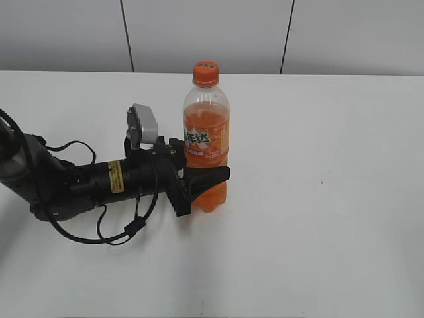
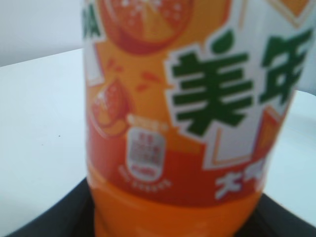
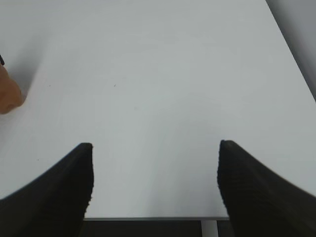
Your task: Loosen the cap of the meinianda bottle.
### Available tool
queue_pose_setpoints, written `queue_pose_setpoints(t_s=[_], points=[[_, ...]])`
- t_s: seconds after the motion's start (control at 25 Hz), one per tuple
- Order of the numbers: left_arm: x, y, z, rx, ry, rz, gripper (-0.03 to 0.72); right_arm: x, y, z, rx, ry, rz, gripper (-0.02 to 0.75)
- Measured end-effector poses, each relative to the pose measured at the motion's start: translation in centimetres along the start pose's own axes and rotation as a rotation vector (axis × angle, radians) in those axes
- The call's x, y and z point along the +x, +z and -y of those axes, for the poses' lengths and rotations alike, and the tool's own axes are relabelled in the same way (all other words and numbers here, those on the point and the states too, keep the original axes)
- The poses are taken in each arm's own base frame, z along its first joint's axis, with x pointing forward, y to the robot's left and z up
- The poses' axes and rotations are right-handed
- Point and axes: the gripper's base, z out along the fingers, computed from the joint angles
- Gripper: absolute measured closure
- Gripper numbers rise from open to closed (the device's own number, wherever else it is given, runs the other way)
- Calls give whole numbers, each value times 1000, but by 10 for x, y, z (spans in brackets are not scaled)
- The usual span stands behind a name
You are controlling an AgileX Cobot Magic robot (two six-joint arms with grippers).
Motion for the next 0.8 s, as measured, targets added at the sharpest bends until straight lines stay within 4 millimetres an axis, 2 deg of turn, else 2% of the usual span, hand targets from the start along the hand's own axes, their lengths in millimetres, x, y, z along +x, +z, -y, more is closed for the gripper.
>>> queue_pose_setpoints(t_s=[0.16, 0.24, 0.36, 0.52, 0.8], points=[[0, 0, 0, 0, 0, 0, 287, -12, -10, -4, -32, -99, 55, 153], [0, 0, 0, -1, 0, 0, 287, -28, -14, -6, -58, -112, 51, 153], [0, 0, 0, -2, -1, 1, 287, -59, -6, -8, -106, -95, -30, 153], [0, 0, 0, -2, -1, 1, 287, -101, 21, -10, -179, -50, -197, 153], [0, 0, 0, -2, -1, 1, 287, -162, 95, -13, -317, 37, -404, 153]])
